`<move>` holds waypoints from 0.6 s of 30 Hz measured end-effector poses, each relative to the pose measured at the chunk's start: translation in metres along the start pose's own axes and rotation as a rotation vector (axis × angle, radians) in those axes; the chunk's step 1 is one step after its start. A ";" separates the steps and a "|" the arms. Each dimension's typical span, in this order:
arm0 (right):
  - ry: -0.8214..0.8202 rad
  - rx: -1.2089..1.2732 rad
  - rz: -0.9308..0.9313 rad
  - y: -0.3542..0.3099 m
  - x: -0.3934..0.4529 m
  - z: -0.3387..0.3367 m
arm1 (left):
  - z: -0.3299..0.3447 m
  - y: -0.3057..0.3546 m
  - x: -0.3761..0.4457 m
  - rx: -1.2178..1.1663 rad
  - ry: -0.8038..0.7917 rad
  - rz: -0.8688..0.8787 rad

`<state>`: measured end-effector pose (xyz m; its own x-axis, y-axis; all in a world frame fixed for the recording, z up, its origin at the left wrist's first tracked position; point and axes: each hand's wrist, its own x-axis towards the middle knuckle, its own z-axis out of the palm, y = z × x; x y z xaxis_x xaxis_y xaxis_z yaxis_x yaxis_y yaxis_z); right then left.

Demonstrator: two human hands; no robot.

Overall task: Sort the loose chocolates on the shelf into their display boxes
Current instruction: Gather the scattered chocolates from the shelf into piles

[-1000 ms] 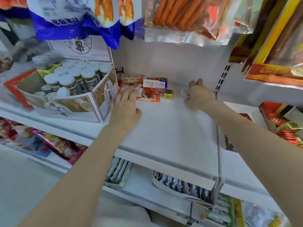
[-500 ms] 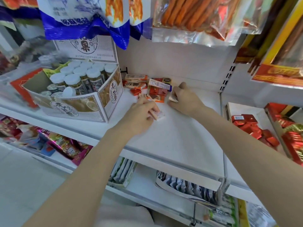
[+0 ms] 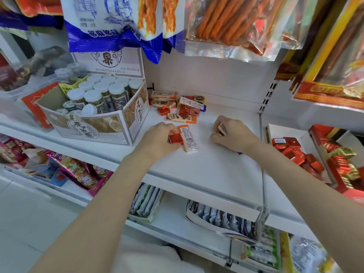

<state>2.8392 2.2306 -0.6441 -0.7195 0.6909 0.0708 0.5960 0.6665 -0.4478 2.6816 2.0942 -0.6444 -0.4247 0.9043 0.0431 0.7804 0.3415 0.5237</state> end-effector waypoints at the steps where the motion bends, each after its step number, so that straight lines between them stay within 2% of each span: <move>1: 0.011 0.056 0.002 0.001 -0.012 -0.006 | -0.001 0.002 -0.001 0.006 0.008 0.004; 6: 0.209 0.031 -0.008 0.022 -0.071 -0.058 | 0.002 0.031 -0.011 0.028 0.056 0.083; 10: 0.336 0.036 0.136 0.053 -0.109 -0.097 | 0.010 0.070 -0.019 -0.121 0.120 0.161; 15: 0.369 -0.181 0.257 0.103 -0.136 -0.121 | 0.033 0.120 -0.023 -0.169 -0.006 0.285; 18: 0.390 -0.153 0.300 0.118 -0.140 -0.126 | 0.044 0.142 -0.022 -0.197 -0.059 0.320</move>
<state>3.0549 2.2478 -0.5945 -0.3397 0.8915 0.2997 0.8220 0.4362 -0.3661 2.8217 2.1335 -0.6085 -0.1425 0.9724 0.1848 0.7637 -0.0108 0.6454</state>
